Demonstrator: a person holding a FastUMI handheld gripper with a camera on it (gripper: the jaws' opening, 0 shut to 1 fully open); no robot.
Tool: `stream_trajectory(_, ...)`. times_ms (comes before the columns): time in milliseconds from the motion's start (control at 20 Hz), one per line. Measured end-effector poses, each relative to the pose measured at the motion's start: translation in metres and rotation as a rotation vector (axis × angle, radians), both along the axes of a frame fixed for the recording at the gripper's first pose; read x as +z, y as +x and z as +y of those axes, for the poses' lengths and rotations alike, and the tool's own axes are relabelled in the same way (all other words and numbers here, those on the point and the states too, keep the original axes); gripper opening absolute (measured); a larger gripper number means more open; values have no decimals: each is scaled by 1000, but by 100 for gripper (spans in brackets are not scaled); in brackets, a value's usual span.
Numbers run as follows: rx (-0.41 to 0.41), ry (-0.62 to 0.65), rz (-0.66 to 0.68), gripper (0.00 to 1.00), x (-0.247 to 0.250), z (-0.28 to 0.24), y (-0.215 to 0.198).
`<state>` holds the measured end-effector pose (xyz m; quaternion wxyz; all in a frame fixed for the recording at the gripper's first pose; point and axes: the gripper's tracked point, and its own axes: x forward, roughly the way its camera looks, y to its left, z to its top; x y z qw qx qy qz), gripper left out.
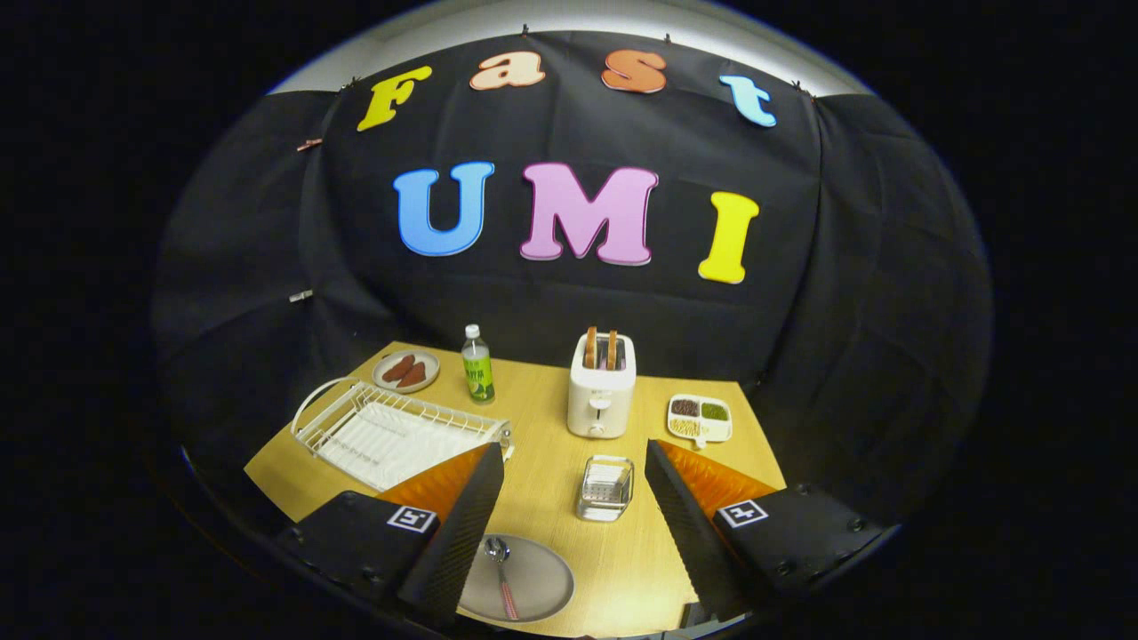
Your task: Take the plate from the dish rack, then take the spoon from the basket and place it into the plate.
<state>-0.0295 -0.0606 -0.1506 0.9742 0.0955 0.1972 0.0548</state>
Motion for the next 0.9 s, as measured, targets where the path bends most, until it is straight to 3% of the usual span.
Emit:
stream_trajectory(550,-183,-20,-319,98,144,-52,0)
stream_trajectory(900,-195,-49,-338,98,142,-62,-8)
